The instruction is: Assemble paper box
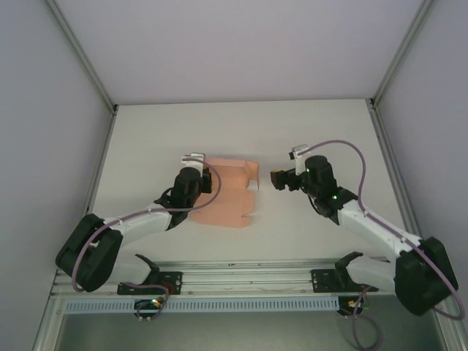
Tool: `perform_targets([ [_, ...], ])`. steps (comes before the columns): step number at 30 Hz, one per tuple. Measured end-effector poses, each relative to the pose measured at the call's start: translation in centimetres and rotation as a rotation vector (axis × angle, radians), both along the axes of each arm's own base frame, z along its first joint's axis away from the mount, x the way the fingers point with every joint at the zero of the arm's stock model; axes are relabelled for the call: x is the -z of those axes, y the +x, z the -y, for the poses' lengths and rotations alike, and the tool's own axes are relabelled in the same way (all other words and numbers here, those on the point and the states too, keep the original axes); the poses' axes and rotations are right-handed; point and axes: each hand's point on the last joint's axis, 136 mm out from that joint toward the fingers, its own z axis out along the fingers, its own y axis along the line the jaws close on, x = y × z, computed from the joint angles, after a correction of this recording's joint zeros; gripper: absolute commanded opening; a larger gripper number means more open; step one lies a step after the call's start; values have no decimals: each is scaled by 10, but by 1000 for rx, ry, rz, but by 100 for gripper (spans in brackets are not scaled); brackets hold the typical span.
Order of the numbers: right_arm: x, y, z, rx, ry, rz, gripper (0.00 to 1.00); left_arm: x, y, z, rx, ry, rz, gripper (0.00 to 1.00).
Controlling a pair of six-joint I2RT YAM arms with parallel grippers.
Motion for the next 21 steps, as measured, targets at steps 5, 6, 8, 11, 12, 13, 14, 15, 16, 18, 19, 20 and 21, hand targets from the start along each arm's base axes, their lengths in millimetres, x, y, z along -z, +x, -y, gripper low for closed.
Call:
perform_targets([
  [5,16,10,-34,-160,8,-72,88,-2,0,3,15,-13,5,0],
  [6,20,9,-42,-204,17,-88,87,-2,0,4,17,-15,6,0],
  [8,24,3,-56,-288,31,-102,81,-3,0,4,19,-16,5,0],
  [11,25,-8,-80,-413,42,-107,79,-3,-1,5,24,-22,4,0],
  [12,26,-10,-88,-446,46,-110,77,-3,-1,6,27,-25,3,0],
  [13,26,-11,-94,-469,47,-112,75,-2,-1,7,30,-26,3,0],
  [14,27,-11,-100,-491,47,-114,72,-2,-1,8,32,-27,2,0],
  [15,27,-11,-105,-508,48,-117,70,-1,-1,8,34,-28,1,0],
  [16,28,-10,-109,-520,49,-117,69,-1,-1,9,36,-28,1,0],
  [18,30,-7,-116,-533,52,-119,58,0,-2,11,40,-26,-1,0],
  [19,31,-6,-119,-536,50,-118,53,1,-2,12,43,-24,-1,0],
  [20,32,-5,-122,-532,49,-121,49,2,-3,13,39,-19,-1,0],
  [21,34,-3,-123,-524,41,-124,46,3,-2,12,30,-12,-1,0],
])
